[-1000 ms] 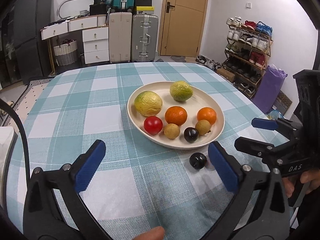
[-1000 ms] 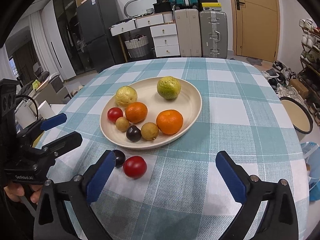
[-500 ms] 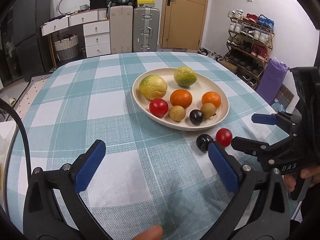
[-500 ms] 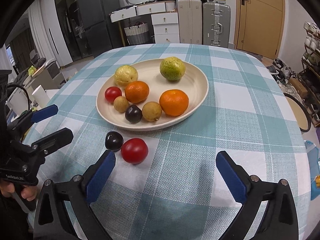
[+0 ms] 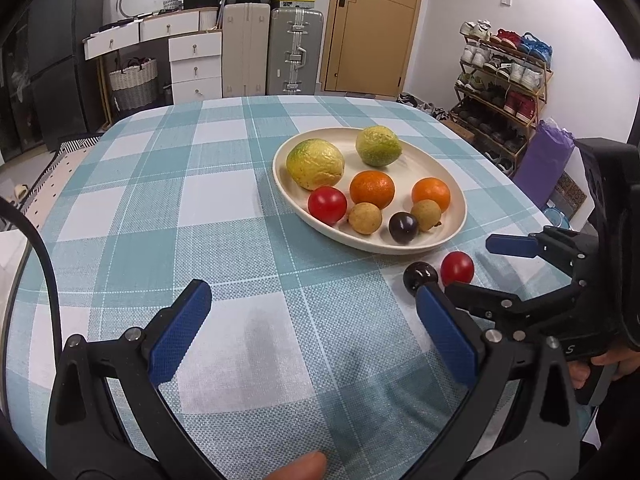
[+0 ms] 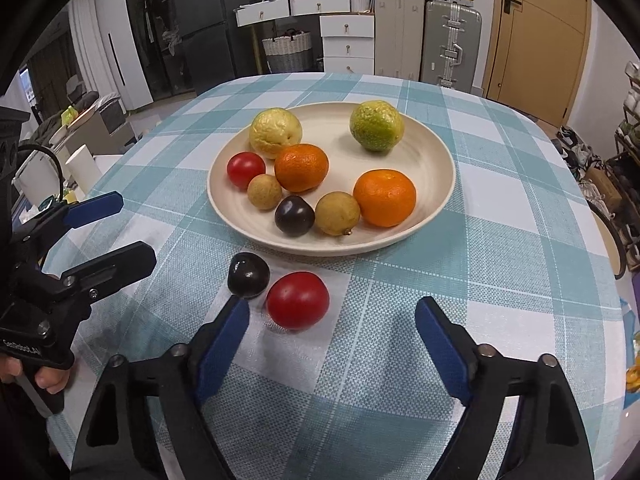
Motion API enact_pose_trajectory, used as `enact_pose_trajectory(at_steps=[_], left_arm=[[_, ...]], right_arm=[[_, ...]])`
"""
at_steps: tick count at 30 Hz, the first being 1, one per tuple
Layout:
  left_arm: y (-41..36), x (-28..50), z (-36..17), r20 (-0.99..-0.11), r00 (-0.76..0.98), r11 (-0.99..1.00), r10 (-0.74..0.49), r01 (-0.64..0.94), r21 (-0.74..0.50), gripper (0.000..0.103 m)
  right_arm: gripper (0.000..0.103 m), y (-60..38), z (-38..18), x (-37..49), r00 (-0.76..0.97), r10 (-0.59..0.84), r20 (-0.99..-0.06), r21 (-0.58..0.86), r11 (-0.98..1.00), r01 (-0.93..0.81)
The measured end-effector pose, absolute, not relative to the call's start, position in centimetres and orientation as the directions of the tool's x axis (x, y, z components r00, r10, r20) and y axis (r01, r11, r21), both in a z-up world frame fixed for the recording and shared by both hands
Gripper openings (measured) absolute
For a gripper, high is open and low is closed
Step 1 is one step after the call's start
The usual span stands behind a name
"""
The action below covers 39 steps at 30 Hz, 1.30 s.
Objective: Organize fruits
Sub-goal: 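Move both open grippers toward the remaining dark plum and red tomato, then grasp the red tomato with the right gripper while the left gripper grasps the dark plum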
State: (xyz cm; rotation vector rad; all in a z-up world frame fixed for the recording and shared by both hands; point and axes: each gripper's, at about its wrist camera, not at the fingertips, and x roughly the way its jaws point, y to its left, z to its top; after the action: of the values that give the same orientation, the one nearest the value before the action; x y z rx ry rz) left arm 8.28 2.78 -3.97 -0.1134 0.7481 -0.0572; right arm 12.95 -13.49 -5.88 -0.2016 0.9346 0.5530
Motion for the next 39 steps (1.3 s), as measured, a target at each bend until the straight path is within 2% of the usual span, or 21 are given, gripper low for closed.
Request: enact_pose_trajectory(at_steps=[10,16,25,33,38,39], left_arm=[[2.5,8.6,-4.1,-0.681,0.724,0.992,-0.107,0.029,-0.126,0.102],[2.3,8.6,-4.1,-0.681,0.723,0.991,-0.115,0.041,-0.124,0.102],[2.4,8.6,-4.1,-0.681,0.722,0.990,-0.124,0.042,-0.135,0.102],[2.4,8.6,-4.1,-0.681,0.722,0.990,-0.122,0.042,-0.132,0.102],[2.4,8.6,-4.1,-0.680,0.723,0.990,-0.123,0.043,-0.133,0.102],[2.3,8.5,-4.1,-0.680,0.723,0.990,-0.121,0.042,-0.132,0.102]], right_arm=[[0.065,-13.2,-6.3,12.4,0.452,0.365,-0.814,0.061,0.827,-0.559],[0.062,-13.0,-6.2,12.2,0.452,0.365,-0.814,0.055,0.823,-0.566],[0.050,-12.2,-6.1,12.1,0.449,0.371,-0.813,0.048,0.811,-0.583],[0.046,-12.0,-6.1,12.2,0.448,0.376,-0.811,0.044,0.803,-0.594],[0.033,-11.7,-5.9,11.6,0.459,0.387,-0.799,0.029,0.788,-0.614],[0.033,-11.7,-5.8,11.5,0.461,0.387,-0.798,0.027,0.788,-0.615]])
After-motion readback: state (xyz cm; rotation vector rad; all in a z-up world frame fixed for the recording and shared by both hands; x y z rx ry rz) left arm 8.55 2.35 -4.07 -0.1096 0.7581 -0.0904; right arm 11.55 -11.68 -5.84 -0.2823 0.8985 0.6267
